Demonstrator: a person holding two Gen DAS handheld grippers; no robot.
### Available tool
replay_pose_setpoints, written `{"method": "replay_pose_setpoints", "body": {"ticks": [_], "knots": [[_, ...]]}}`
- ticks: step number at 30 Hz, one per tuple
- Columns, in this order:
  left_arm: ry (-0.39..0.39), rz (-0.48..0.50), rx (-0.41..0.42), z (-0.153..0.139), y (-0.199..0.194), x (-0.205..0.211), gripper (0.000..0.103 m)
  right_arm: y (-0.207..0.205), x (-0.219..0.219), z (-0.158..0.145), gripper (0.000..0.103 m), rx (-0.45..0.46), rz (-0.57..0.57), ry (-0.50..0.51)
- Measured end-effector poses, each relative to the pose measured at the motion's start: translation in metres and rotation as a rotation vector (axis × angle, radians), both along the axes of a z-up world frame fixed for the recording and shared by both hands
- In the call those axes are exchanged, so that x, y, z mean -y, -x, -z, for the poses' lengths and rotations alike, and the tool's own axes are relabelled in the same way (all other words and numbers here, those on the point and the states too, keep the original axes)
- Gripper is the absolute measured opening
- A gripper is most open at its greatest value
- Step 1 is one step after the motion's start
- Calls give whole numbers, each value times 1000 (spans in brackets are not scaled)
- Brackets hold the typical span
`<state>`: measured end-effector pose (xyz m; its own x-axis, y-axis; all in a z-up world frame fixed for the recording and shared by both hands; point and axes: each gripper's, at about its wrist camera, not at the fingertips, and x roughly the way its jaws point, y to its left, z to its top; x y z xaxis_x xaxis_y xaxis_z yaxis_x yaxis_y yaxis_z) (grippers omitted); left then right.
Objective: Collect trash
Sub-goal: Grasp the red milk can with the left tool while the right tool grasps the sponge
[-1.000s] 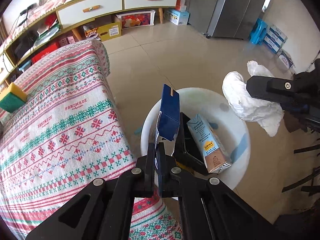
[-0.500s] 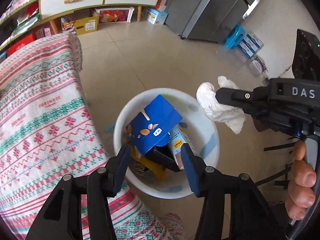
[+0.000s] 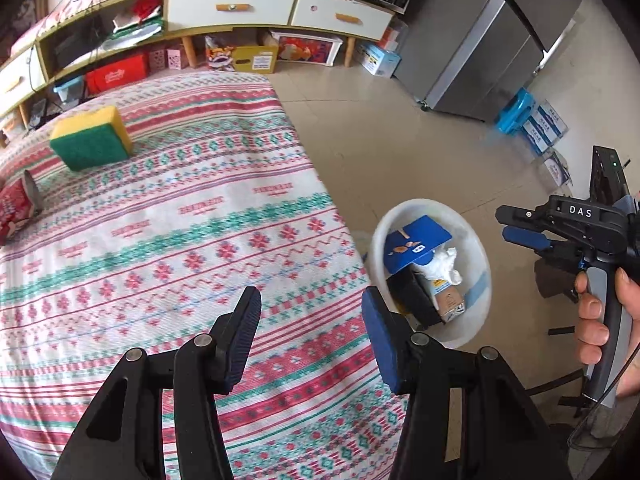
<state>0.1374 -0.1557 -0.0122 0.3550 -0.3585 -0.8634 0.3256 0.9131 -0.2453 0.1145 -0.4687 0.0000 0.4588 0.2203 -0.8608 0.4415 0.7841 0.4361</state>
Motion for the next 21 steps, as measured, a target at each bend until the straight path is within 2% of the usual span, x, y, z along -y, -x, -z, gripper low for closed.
{"method": "replay_pose_setpoints", "body": {"ticks": [5, 10, 13, 15, 19, 21], "knots": [[-38, -90, 20, -19, -2, -69, 55, -8, -22, -9, 43, 15, -52, 73], [-44, -269, 45, -34, -19, -164, 55, -21, -56, -10, 48, 8, -141, 134], [-38, -340, 53, -38, -29, -212, 55, -30, -76, -9, 55, 8, -194, 165], [-85, -370, 69, -38, -36, -233, 56, -36, -97, -9, 58, 11, -258, 206], [-192, -318, 98, -32, -56, -249, 60, -47, -150, -8, 64, 35, -431, 330], [-243, -245, 124, -28, -66, -246, 60, -50, -177, -6, 64, 53, -519, 394]]}}
